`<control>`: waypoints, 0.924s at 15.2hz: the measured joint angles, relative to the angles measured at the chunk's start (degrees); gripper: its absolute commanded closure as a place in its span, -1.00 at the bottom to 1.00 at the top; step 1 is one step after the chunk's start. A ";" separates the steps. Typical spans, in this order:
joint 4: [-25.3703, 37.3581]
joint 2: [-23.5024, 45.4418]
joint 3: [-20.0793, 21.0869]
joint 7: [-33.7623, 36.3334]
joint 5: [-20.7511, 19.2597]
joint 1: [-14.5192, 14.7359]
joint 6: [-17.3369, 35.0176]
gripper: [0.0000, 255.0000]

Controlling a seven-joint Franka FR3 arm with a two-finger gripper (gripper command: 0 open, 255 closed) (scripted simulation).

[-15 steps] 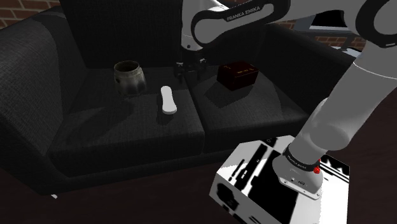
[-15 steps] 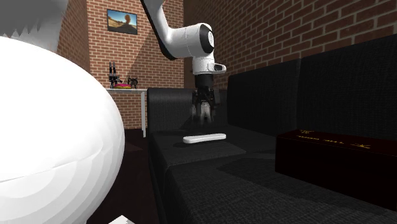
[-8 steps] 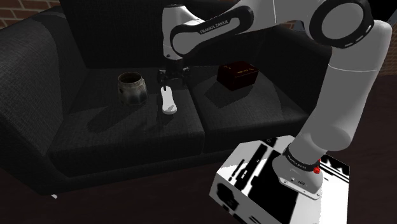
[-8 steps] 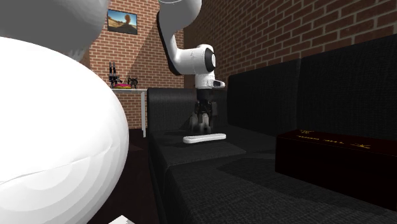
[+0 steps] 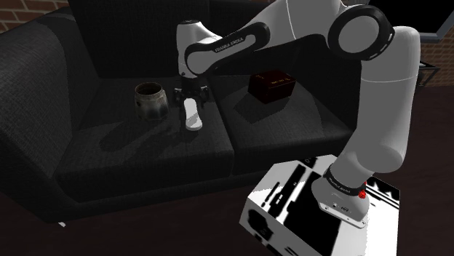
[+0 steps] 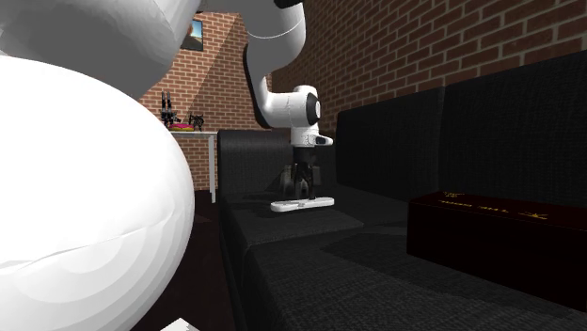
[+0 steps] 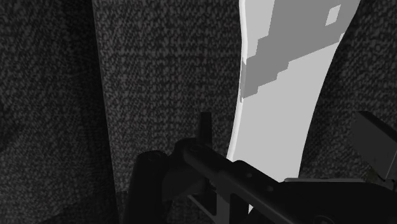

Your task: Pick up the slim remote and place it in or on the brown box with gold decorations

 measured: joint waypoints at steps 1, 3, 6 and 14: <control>-0.15 0.38 -0.03 0.18 -0.12 0.12 0.52 -1.00; -0.71 1.09 -0.14 0.30 -0.32 0.17 1.77 -1.00; -0.83 1.33 -0.17 0.37 -0.39 0.21 2.14 -1.00; -0.80 1.36 -0.17 0.37 -0.40 0.22 2.15 1.00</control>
